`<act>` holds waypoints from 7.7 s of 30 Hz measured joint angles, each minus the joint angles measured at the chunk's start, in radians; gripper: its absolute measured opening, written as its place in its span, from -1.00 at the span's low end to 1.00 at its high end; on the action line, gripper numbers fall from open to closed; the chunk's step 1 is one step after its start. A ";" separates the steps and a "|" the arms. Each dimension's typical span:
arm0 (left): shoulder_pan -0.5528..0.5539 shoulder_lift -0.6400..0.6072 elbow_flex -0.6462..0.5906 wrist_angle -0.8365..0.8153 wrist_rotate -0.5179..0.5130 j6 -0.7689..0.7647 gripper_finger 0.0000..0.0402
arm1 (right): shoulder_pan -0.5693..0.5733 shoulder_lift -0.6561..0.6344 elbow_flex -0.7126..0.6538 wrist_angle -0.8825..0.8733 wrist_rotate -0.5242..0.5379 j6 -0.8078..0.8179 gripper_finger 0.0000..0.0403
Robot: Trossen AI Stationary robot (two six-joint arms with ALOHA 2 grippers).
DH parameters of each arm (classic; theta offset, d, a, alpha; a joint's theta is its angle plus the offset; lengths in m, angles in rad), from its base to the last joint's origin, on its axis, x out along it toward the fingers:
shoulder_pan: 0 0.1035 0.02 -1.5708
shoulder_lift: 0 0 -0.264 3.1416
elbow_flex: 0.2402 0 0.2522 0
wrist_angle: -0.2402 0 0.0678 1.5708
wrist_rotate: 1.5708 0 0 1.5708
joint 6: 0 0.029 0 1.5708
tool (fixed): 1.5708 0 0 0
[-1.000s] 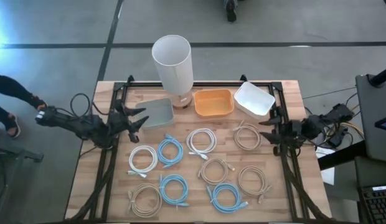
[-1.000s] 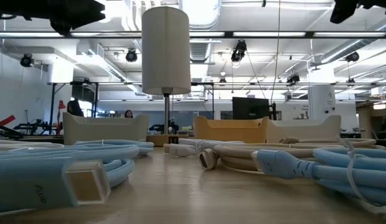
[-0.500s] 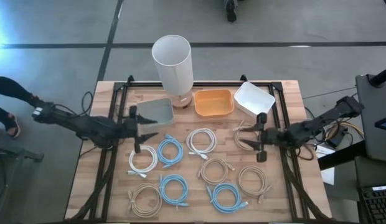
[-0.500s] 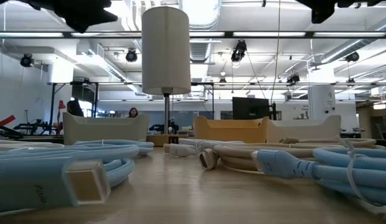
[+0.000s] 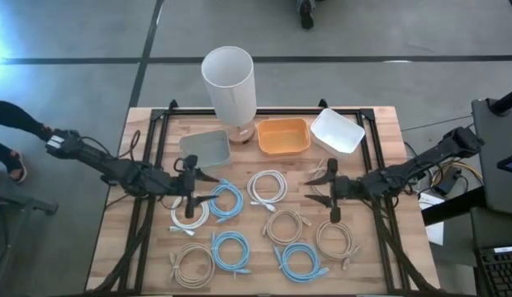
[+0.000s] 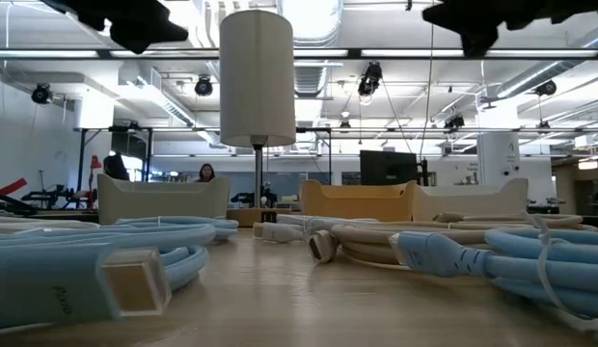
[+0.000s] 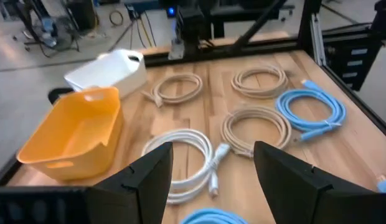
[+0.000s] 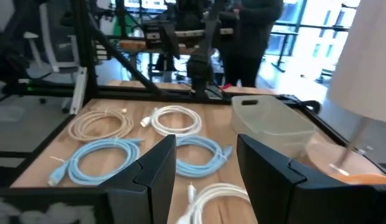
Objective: Sort HDMI cables
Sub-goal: Put the brown HDMI cable into the white bin
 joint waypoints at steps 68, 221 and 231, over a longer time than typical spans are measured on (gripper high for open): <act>-0.010 0.283 -0.042 -0.121 0.002 -0.259 0.06 | -0.270 0.358 0.203 -0.949 -0.238 0.781 -0.17; -0.010 0.284 -0.044 -0.084 -0.044 -0.217 0.06 | -0.886 0.357 0.077 -0.614 0.276 0.376 -0.90; -0.010 0.284 -0.044 -0.086 -0.044 -0.215 0.06 | -0.886 0.357 0.036 -0.587 0.274 0.414 -0.90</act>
